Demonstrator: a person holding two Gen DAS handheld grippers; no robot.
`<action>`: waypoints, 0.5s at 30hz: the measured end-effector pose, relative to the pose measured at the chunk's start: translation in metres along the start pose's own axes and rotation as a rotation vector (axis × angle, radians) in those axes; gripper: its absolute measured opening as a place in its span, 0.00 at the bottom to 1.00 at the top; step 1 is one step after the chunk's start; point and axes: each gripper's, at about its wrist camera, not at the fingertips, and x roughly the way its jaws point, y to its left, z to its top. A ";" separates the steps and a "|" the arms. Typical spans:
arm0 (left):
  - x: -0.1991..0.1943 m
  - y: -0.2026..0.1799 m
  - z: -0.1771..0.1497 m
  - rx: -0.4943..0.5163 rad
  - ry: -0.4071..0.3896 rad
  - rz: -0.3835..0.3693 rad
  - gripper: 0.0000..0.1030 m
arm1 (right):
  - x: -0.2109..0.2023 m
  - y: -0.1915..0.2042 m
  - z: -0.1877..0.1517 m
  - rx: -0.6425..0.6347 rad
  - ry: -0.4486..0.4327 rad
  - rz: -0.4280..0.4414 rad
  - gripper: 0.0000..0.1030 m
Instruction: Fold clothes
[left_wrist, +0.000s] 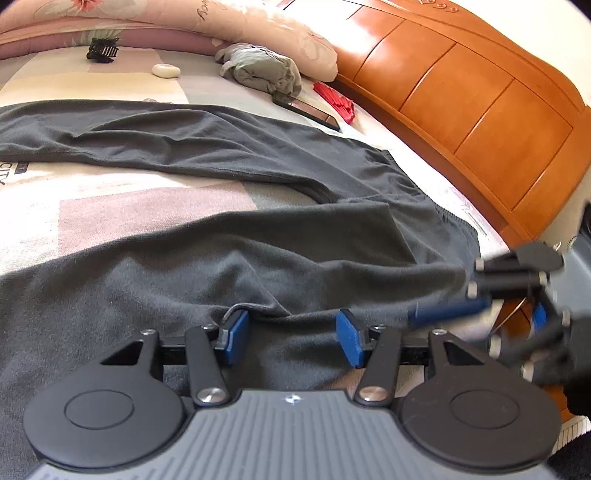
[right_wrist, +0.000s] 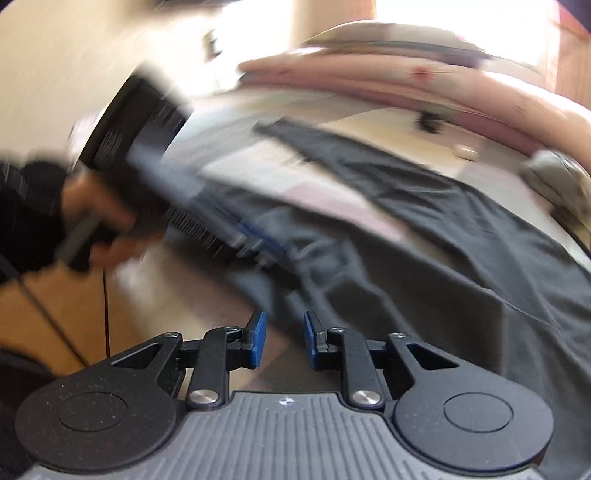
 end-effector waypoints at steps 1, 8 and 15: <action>-0.001 -0.002 0.000 0.010 0.001 0.009 0.52 | 0.004 0.001 0.000 -0.018 0.007 -0.004 0.24; -0.024 -0.021 -0.008 0.167 0.010 0.079 0.54 | 0.028 0.006 0.002 -0.142 0.060 -0.034 0.24; -0.036 -0.049 -0.028 0.438 0.050 0.161 0.58 | 0.040 0.006 0.004 -0.183 0.089 -0.030 0.10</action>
